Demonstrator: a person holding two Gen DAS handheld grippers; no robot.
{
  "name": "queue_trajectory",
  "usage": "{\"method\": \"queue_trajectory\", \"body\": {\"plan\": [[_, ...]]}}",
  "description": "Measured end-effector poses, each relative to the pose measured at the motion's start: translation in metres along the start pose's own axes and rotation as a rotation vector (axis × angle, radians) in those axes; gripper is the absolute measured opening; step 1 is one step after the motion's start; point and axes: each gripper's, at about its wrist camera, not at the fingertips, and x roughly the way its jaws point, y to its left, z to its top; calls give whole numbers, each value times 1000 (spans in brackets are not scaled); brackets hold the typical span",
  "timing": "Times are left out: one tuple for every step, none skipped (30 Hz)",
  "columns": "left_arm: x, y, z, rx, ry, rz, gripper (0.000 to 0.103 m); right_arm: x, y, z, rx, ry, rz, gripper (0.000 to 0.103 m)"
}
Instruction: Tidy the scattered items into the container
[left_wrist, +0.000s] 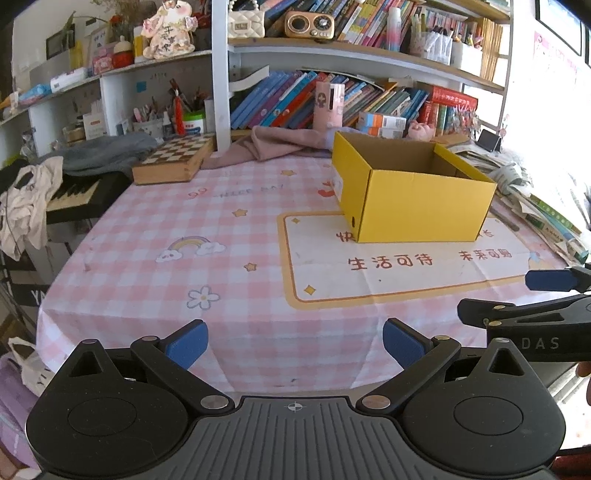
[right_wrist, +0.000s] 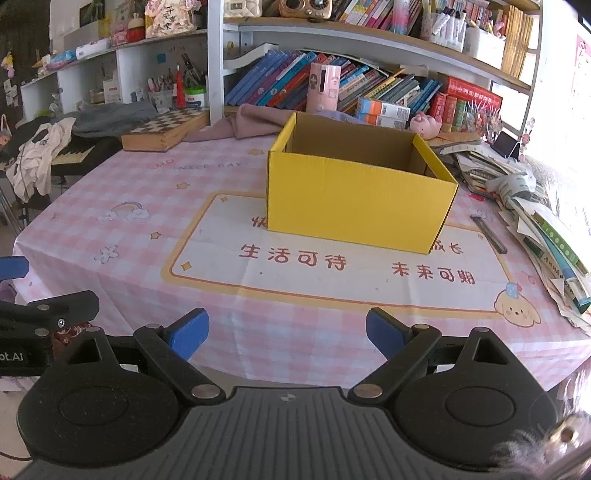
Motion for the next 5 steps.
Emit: {"method": "queue_trajectory", "body": {"plan": [[1,0,0,-4,1,-6,102,1,0,-1,2,5,0,92],[2,1,0,-8,3,-13,102,3,0,-1,4,12,0,92],[4,1,0,-12,7,-16,102,5,0,-1,5,17,-1,92],[5,1,0,-14,10,-13,102,6,-1,-1,6,22,-2,92],[7,1,1,-15,15,-7,102,8,-2,0,6,26,-3,92]]}}
